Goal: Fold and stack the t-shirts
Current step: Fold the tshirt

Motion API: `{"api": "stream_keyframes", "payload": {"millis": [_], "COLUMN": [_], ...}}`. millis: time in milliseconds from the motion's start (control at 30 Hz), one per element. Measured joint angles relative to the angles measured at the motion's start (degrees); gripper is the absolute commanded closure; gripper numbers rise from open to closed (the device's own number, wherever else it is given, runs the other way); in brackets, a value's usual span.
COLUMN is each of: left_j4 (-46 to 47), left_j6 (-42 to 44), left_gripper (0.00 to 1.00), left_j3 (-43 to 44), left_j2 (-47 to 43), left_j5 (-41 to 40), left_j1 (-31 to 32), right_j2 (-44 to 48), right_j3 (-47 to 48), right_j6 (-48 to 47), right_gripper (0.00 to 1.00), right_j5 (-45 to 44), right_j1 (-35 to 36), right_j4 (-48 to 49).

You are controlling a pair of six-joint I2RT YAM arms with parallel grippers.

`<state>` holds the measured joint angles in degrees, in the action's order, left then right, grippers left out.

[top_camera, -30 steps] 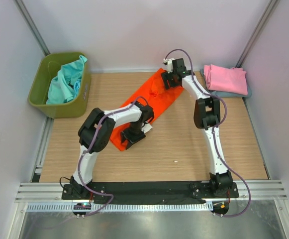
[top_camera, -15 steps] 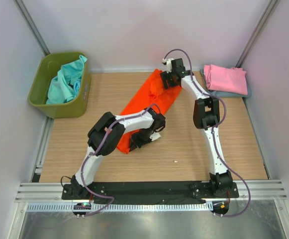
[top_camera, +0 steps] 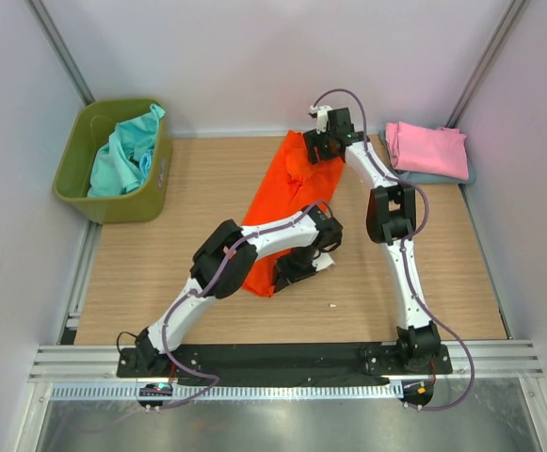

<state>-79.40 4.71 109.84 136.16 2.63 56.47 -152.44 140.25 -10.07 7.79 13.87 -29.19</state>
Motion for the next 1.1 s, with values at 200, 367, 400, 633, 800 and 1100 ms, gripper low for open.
{"api": "stream_keyframes", "payload": {"millis": [200, 367, 400, 633, 800, 1100], "left_j4": [-2.3, -1.1, -0.1, 6.0, 9.2, 15.7], "left_j6": [-0.2, 0.2, 0.2, 0.5, 0.6, 0.8], "left_gripper": [0.65, 0.15, 0.13, 0.03, 0.05, 0.1], "left_j3": [5.3, 8.4, 8.4, 9.5, 5.8, -7.6], "left_j2": [2.8, 2.8, 2.2, -5.5, -15.1, -17.6], "left_j5": [2.2, 5.0, 5.6, 4.5, 1.5, -1.7], "left_j1": [1.7, 3.8, 4.1, 4.6, 2.0, -13.3], "right_j2": [-1.1, -0.5, 0.0, 10.7, 20.9, 22.3], "right_j3": [0.1, 0.1, -0.1, -4.8, -10.8, -18.4], "right_j6": [1.5, 3.3, 3.3, 3.3, 3.4, 3.8], "right_gripper": [0.26, 0.24, 0.24, 0.24, 0.24, 0.25], "right_j5": [1.7, 2.1, 2.1, 2.0, 2.0, 2.1], "right_j1": [0.2, -0.5, -0.7, -2.8, -3.9, -3.7], "right_j4": [0.5, 0.8, 0.8, 0.4, 1.0, -0.4]}}
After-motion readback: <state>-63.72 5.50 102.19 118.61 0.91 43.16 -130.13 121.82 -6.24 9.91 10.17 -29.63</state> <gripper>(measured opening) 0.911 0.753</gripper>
